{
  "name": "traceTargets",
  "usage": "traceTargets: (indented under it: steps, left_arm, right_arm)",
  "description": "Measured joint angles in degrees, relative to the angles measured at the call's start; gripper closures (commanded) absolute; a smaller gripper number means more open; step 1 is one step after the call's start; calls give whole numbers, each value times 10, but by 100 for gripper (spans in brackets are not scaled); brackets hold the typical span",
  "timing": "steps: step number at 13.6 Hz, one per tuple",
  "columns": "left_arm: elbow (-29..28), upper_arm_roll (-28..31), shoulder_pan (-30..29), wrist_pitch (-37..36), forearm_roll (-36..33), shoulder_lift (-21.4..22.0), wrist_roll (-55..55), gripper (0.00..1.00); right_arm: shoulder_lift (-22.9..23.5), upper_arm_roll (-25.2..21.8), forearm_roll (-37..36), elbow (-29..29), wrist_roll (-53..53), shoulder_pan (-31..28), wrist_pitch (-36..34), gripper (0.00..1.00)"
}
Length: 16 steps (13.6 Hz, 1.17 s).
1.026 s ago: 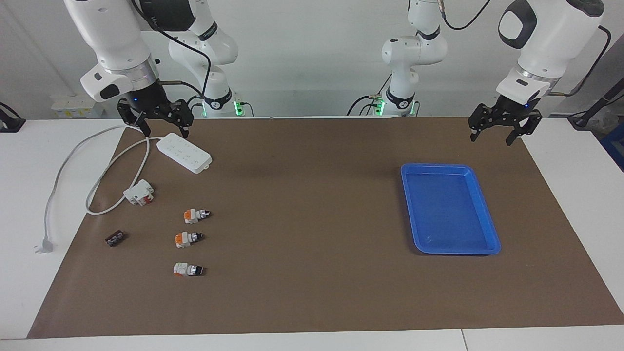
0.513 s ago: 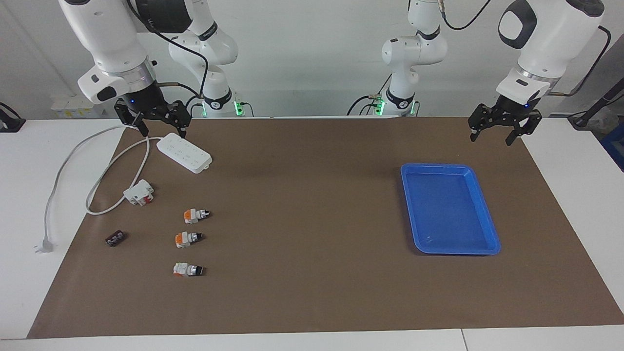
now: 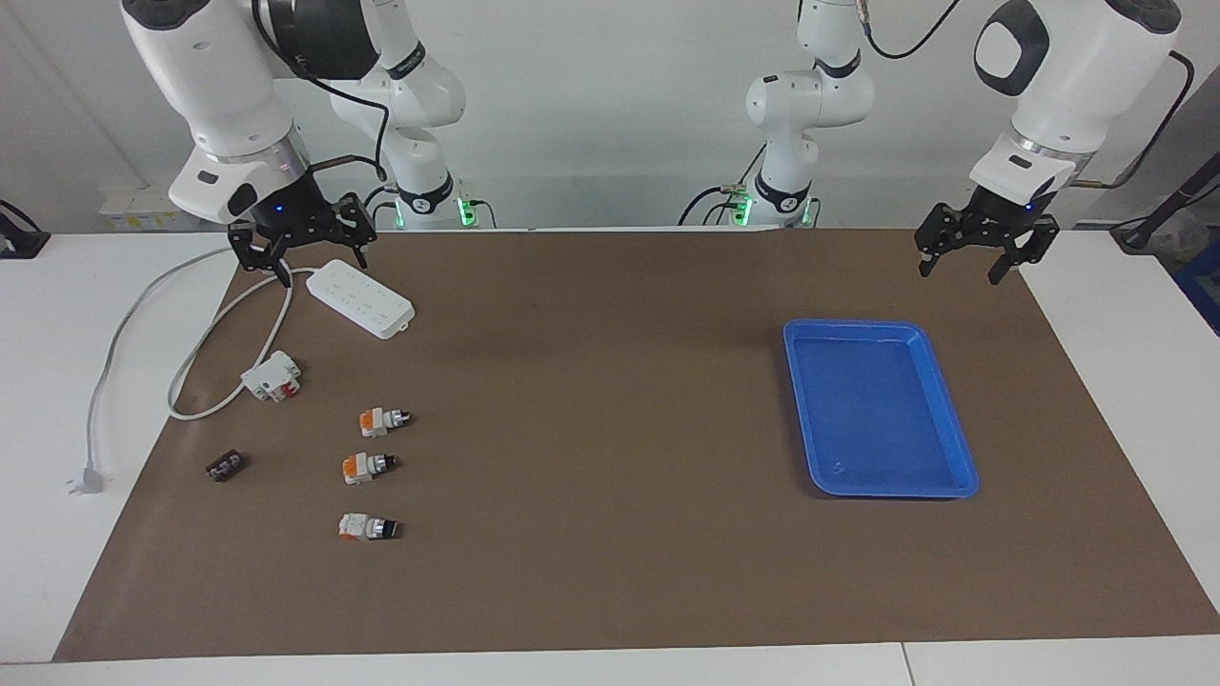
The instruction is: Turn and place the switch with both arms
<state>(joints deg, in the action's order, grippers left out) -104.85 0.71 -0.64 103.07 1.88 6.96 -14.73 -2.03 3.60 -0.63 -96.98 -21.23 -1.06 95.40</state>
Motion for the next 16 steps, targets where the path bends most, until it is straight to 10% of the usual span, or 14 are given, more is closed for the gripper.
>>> traceTargets:
  steps: [7, 16]
  left_arm:
    - [0, 0, 0, 0, 0, 0, 0, 0]
    - [0, 0, 0, 0, 0, 0, 0, 0]
  right_arm:
    - [-20, 1, 0, -135, -253, 5, 140, 0]
    - [82, -1, -1, -152, -565, 3, 259, 0]
